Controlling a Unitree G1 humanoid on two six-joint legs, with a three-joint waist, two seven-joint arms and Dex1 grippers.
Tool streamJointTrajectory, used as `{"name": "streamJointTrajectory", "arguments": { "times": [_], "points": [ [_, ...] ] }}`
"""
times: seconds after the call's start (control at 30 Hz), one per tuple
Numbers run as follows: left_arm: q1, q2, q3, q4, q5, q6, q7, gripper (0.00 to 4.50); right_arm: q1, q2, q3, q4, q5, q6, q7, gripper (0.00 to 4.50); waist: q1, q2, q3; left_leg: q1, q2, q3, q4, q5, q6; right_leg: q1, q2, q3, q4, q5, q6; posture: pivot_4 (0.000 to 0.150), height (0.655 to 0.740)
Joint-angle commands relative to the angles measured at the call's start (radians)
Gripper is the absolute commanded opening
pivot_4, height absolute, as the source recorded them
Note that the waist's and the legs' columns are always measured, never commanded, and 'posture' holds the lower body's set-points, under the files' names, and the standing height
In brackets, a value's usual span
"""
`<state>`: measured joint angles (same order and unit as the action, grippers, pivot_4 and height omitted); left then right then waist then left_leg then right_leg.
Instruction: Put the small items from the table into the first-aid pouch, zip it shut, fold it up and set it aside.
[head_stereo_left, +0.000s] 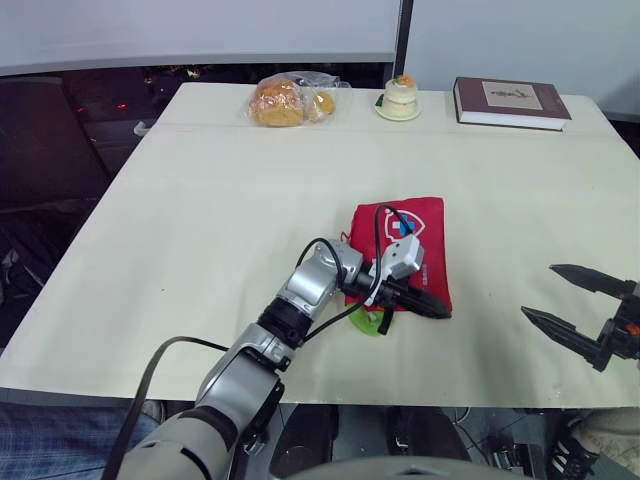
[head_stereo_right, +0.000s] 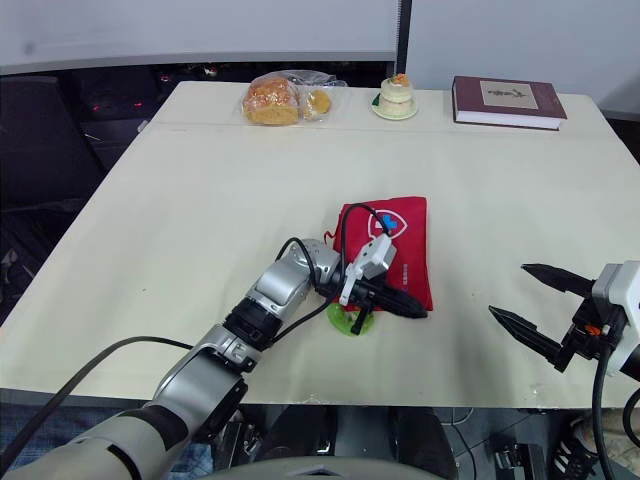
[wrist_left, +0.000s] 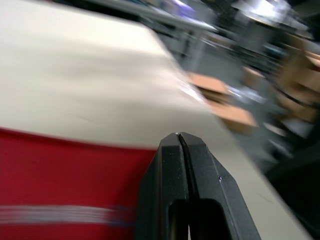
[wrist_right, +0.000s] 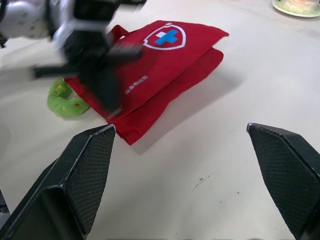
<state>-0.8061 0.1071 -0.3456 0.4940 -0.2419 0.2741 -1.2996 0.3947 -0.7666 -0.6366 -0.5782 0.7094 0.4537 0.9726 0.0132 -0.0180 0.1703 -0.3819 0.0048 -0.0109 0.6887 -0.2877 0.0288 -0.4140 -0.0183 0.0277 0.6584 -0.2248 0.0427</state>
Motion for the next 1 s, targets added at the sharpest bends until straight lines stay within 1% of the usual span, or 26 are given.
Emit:
{"name": "streamJointTrajectory", "arguments": {
  "times": [0.03, 0.1, 0.23, 0.3, 0.43, 0.47, 0.5, 0.57, 0.67, 0.73, 0.8, 0.83, 0.9, 0.93, 0.97, 1.0],
  "points": [
    [-0.104, -0.01, 0.095, 0.144, 0.026, -0.078, 0.135, 0.05, -0.005, -0.003, -0.007, -0.01, 0.001, -0.018, -0.001, 4.5, 0.0, 0.0, 0.0, 0.0, 0.0, 0.0, 0.0, 0.0, 0.0, 0.0, 0.0, 0.0, 0.0, 0.0, 0.0, 0.15, 0.74],
    [-0.155, 0.01, 0.092, 0.26, 0.084, -0.147, 0.179, 0.05, -0.005, -0.002, -0.005, -0.01, -0.001, -0.02, -0.001, 4.5, -0.003, 0.0, 0.0, 0.0, -0.001, 0.0, 0.0, 0.0, 0.0, 0.0, 0.0, 0.001, -0.001, 0.0, 0.0, 0.15, 0.74],
    [-0.229, 0.036, 0.088, 0.479, 0.179, -0.14, 0.303, 0.05, -0.006, 0.001, -0.003, -0.008, -0.003, -0.023, -0.002, 4.5, -0.002, -0.001, 0.0, 0.0, -0.001, 0.0, -0.001, 0.0, 0.0, 0.0, 0.0, 0.001, -0.001, 0.0, 0.0, 0.15, 0.74],
    [-0.242, 0.039, 0.091, 0.547, 0.21, -0.193, 0.356, 0.05, -0.006, 0.003, -0.002, -0.008, -0.005, -0.025, -0.003, 4.5, -0.003, 0.0, 0.0, 0.001, -0.001, 0.0, -0.001, 0.0, 0.0, 0.0, 0.0, 0.001, -0.001, 0.0, 0.0, 0.15, 0.74],
    [-0.271, 0.06, 0.098, 0.646, 0.285, -0.355, 0.531, 0.05, -0.007, 0.006, 0.003, -0.002, -0.018, -0.035, -0.007, 4.5, -0.002, 0.0, -0.001, 0.002, 0.0, 0.001, -0.001, 0.0, 0.0, 0.002, 0.0, 0.001, -0.001, 0.0, 0.001, 0.15, 0.74],
    [-0.277, 0.066, 0.109, 0.661, 0.291, -0.391, 0.567, 0.05, -0.008, 0.006, 0.006, 0.001, -0.026, -0.039, -0.009, 4.5, -0.002, 0.0, -0.001, 0.002, 0.0, 0.001, -0.001, 0.0, 0.0, 0.002, 0.0, 0.001, -0.001, 0.0, 0.001, 0.15, 0.74],
    [-0.287, 0.066, 0.15, 0.673, 0.263, -0.41, 0.585, 0.05, -0.011, 0.007, 0.013, 0.006, -0.035, -0.043, -0.013, 4.5, -0.003, 0.0, -0.001, 0.002, 0.0, 0.001, -0.001, 0.0, 0.0, 0.002, 0.0, 0.001, -0.001, 0.0, 0.001, 0.15, 0.74],
    [-0.301, 0.069, 0.242, 0.675, 0.186, -0.438, 0.571, 0.05, -0.024, 0.008, 0.034, 0.016, -0.058, -0.045, -0.031, 4.5, -0.003, 0.0, 0.0, 0.002, 0.0, 0.001, -0.001, 0.0, 0.0, 0.002, 0.0, 0.001, 0.0, 0.0, 0.001, 0.15, 0.74],
    [-0.282, 0.097, 0.333, 0.619, 0.089, -0.473, 0.399, 0.05, -0.091, 0.014, 0.088, 0.035, -0.059, -0.009, -0.096, 4.5, -0.009, -0.001, 0.001, 0.0, 0.001, 0.001, -0.001, 0.0, 0.0, -0.001, 0.001, 0.001, 0.0, 0.0, 0.0, 0.15, 0.74],
    [-0.26, 0.121, 0.367, 0.569, 0.043, -0.434, 0.303, 0.05, -0.147, 0.02, 0.122, 0.045, -0.047, 0.039, -0.153, 4.5, -0.012, -0.001, 0.001, 0.0, 0.001, 0.002, -0.001, 0.0, 0.0, -0.002, 0.0, 0.001, 0.001, 0.001, -0.002, 0.15, 0.74],
    [-0.194, 0.175, 0.382, 0.433, -0.011, -0.381, 0.17, 0.55, -0.241, 0.027, 0.186, 0.062, -0.025, 0.094, -0.197, 4.5, -0.019, -0.001, 0.001, -0.001, 0.002, 0.001, -0.002, 0.0, 0.0, -0.003, 0.0, 0.001, 0.001, 0.003, -0.004, 0.15, 0.74],
    [-0.147, 0.211, 0.38, 0.336, -0.041, -0.328, 0.106, 0.83, -0.295, 0.026, 0.22, 0.072, -0.01, 0.136, -0.219, 4.5, -0.025, -0.001, 0.002, -0.001, 0.002, 0.002, -0.002, 0.0, 0.0, -0.003, 0.0, 0.001, 0.0, 0.003, -0.004, 0.15, 0.74],
    [-0.052, 0.288, 0.366, 0.149, -0.08, -0.241, 0.006, 1.69, -0.399, 0.042, 0.271, 0.099, 0.052, 0.232, -0.265, 4.5, -0.034, -0.002, 0.003, 0.0, 0.003, 0.003, -0.003, 0.0, 0.0, -0.004, 0.0, 0.003, 0.001, 0.003, -0.004, 0.15, 0.74],
    [-0.009, 0.329, 0.356, 0.069, -0.089, -0.212, -0.033, 2.19, -0.446, 0.048, 0.294, 0.118, 0.078, 0.272, -0.276, 4.5, -0.038, -0.002, 0.003, 0.0, 0.003, 0.002, -0.003, 0.0, 0.0, -0.004, 0.0, 0.003, 0.002, 0.003, -0.004, 0.15, 0.74],
    [0.036, 0.387, 0.354, -0.013, -0.098, -0.185, -0.077, 2.54, -0.501, 0.054, 0.332, 0.152, 0.092, 0.327, -0.289, 4.5, -0.04, -0.002, 0.003, 0.0, 0.004, 0.002, -0.003, 0.0, 0.0, -0.004, 0.001, 0.003, 0.002, 0.003, -0.005, 0.15, 0.74],
    [0.066, 0.426, 0.353, -0.07, -0.106, -0.163, -0.102, 3.05, -0.539, 0.055, 0.357, 0.177, 0.099, 0.366, -0.297, 4.5, -0.044, -0.002, 0.003, 0.0, 0.005, 0.002, -0.003, 0.0, 0.0, -0.004, 0.0, 0.003, 0.002, 0.003, -0.005, 0.15, 0.74]
  ]
}}
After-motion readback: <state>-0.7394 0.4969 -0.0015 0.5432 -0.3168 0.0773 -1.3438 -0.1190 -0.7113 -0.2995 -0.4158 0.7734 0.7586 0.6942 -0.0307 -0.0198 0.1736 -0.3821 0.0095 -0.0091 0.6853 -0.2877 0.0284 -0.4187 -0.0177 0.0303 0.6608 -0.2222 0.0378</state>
